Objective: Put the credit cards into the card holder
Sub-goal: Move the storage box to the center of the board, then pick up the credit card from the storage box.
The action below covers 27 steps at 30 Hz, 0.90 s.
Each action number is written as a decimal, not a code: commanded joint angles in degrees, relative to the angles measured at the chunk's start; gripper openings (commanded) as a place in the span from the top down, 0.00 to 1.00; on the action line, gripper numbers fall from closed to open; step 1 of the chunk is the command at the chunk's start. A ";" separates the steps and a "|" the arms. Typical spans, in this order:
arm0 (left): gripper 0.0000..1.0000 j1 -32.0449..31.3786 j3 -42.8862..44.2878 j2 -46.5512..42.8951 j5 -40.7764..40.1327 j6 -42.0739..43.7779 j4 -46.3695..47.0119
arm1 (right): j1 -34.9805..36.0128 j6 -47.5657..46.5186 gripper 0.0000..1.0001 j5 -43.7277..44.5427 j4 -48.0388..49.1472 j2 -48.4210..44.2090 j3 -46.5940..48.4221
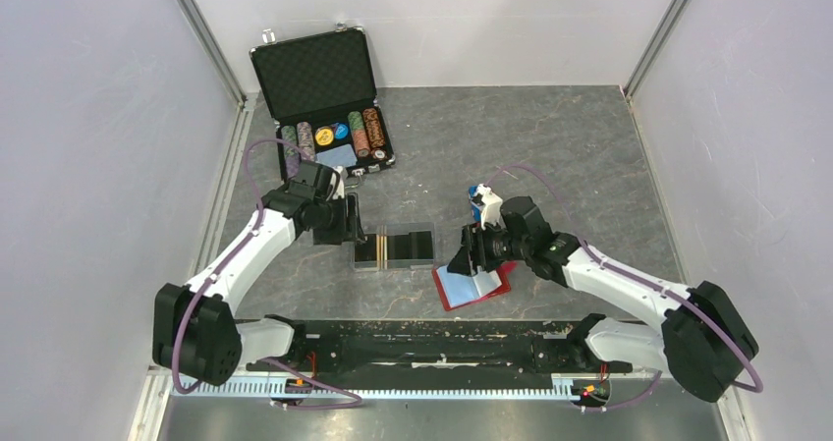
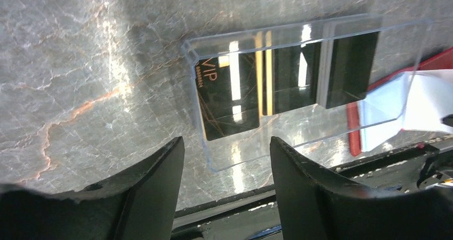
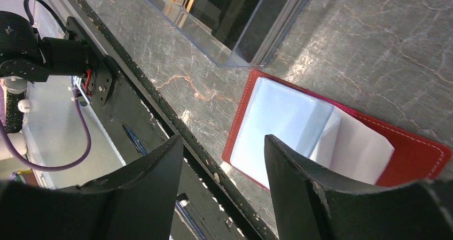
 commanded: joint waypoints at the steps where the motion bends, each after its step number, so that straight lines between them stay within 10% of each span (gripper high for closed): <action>1: 0.33 -0.01 3.81 -1.91 4.47 -0.10 -0.39 | 1.32 3.23 0.40 -1.86 8.72 3.21 1.80; 17: 0.35 -9.29 -4.26 4.46 15.97 -17.70 20.50 | 3.87 5.14 0.36 3.21 12.81 15.73 7.61; 27: 0.53 -12.32 -1.81 12.90 7.89 -19.78 21.24 | 7.30 10.43 0.67 0.76 22.90 21.49 8.44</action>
